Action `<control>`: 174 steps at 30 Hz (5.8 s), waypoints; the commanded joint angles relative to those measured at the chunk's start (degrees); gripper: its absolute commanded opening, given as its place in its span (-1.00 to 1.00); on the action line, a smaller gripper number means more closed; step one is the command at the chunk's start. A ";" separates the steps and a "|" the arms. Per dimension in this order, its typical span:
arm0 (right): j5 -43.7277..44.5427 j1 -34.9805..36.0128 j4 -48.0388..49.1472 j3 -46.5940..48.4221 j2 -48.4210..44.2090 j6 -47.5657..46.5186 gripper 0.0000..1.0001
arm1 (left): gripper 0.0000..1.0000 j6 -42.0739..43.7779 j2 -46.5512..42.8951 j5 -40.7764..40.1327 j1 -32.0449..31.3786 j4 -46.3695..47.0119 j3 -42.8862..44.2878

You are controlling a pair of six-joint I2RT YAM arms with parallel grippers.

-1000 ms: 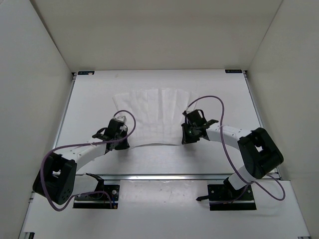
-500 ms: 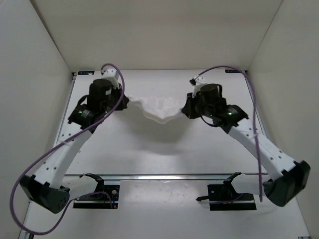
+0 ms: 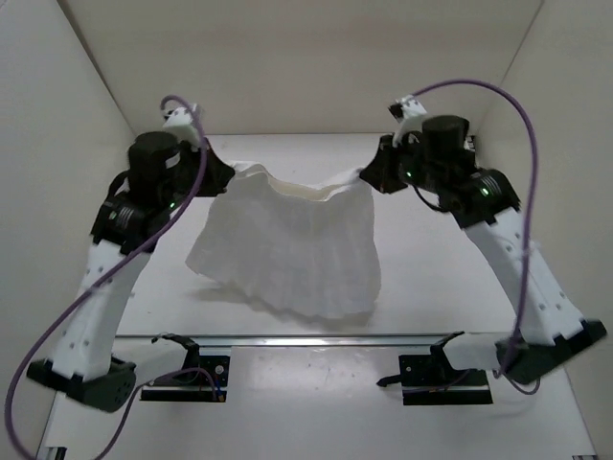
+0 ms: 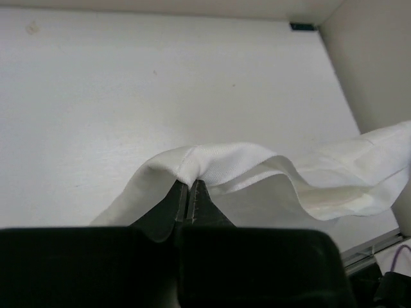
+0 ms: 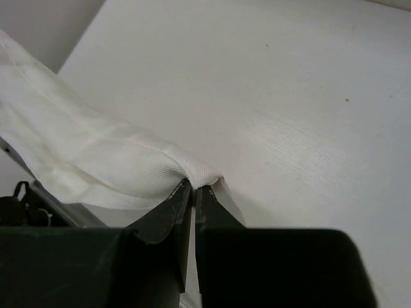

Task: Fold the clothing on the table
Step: Fold the skirt

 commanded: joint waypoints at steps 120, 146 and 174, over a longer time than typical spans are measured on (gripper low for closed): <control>-13.82 -19.92 14.81 -40.87 11.32 -9.26 0.01 | 0.16 -3.37 43.67 13.82 0.14 39.08 -24.87; -15.75 -15.88 8.65 -43.41 10.27 -11.63 -0.34 | -1.00 -3.72 42.19 14.43 1.72 39.59 -30.74; -2.84 -15.35 6.98 -37.80 14.86 -0.82 -0.21 | -0.15 -4.95 34.98 16.54 5.06 38.90 -28.75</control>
